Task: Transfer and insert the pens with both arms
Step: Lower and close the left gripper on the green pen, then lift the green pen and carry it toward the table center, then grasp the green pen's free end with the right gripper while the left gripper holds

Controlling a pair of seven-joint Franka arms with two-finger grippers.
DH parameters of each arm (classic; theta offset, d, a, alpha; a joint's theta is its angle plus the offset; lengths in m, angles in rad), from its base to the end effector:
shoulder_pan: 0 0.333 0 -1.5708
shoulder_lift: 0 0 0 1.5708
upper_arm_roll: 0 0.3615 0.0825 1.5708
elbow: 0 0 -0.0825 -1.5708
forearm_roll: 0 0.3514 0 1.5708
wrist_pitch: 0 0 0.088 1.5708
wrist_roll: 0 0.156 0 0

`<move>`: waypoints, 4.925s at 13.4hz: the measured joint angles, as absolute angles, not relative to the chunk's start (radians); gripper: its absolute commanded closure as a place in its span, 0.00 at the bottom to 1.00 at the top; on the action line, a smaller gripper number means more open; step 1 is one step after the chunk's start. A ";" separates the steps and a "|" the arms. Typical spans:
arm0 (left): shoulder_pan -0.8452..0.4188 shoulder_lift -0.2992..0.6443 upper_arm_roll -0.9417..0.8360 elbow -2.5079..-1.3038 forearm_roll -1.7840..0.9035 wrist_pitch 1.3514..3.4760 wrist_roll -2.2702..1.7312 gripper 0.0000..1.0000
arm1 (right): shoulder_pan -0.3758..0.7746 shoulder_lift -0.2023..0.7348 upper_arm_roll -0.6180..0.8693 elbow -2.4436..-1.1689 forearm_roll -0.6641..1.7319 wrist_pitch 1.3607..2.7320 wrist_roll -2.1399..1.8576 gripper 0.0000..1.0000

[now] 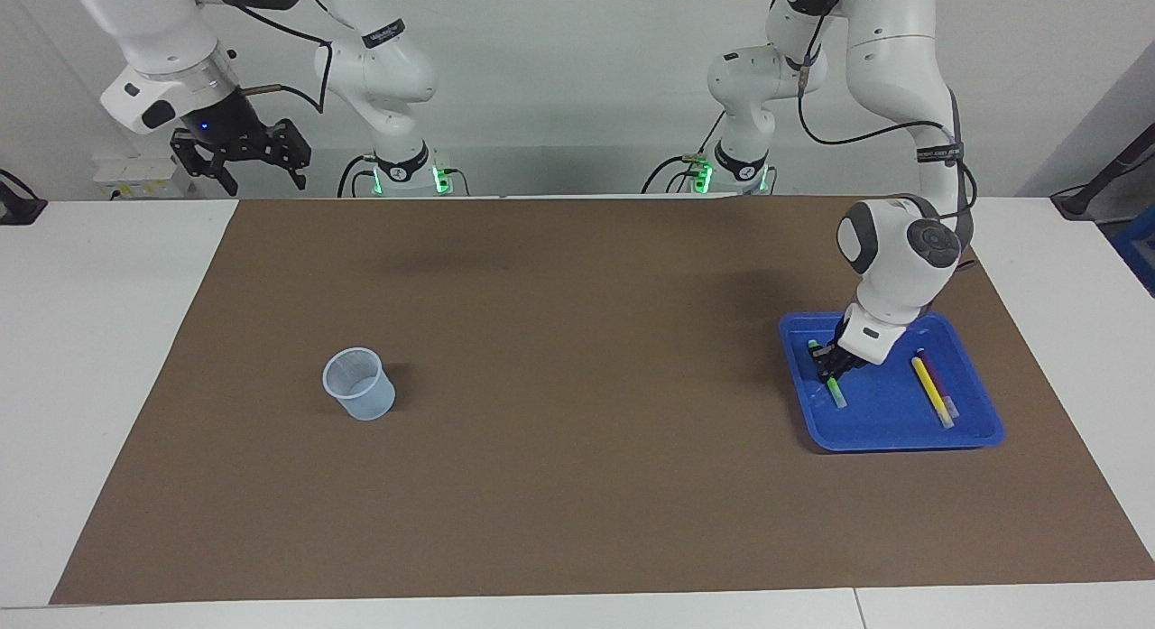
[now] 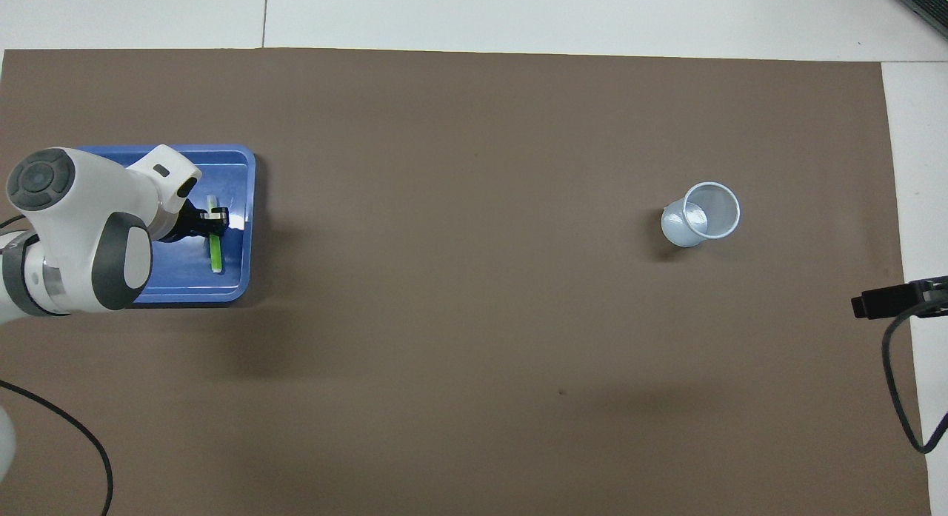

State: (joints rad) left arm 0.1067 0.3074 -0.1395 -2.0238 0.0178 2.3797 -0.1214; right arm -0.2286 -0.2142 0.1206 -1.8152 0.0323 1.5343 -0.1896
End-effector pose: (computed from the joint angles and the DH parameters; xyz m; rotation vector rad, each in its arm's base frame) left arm 0.5948 -0.0154 0.3203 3.1048 0.1298 0.0765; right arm 0.4340 -0.0359 0.6133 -3.1206 -0.1219 0.1038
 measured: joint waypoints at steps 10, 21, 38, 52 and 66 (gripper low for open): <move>0.095 0.252 -0.147 -1.823 0.017 2.054 -0.302 1.00 | -0.230 -0.214 0.118 -1.819 0.032 1.549 -0.190 0.00; -0.113 0.157 -0.179 -1.812 -0.064 1.964 -1.006 1.00 | -0.228 -0.214 0.121 -1.824 0.032 1.558 -0.190 0.00; -0.555 0.084 -0.206 -1.800 -0.186 2.138 -1.993 1.00 | -0.212 -0.239 0.113 -1.833 0.332 1.525 -0.279 0.00; -0.675 0.091 -0.209 -1.852 -0.232 2.477 -2.245 1.00 | -0.154 -0.202 0.115 -2.054 0.792 1.712 -0.286 0.00; -0.698 0.114 -0.209 -1.866 -0.233 2.677 -2.250 1.00 | -0.072 -0.205 0.122 -2.065 0.800 1.791 -0.256 0.56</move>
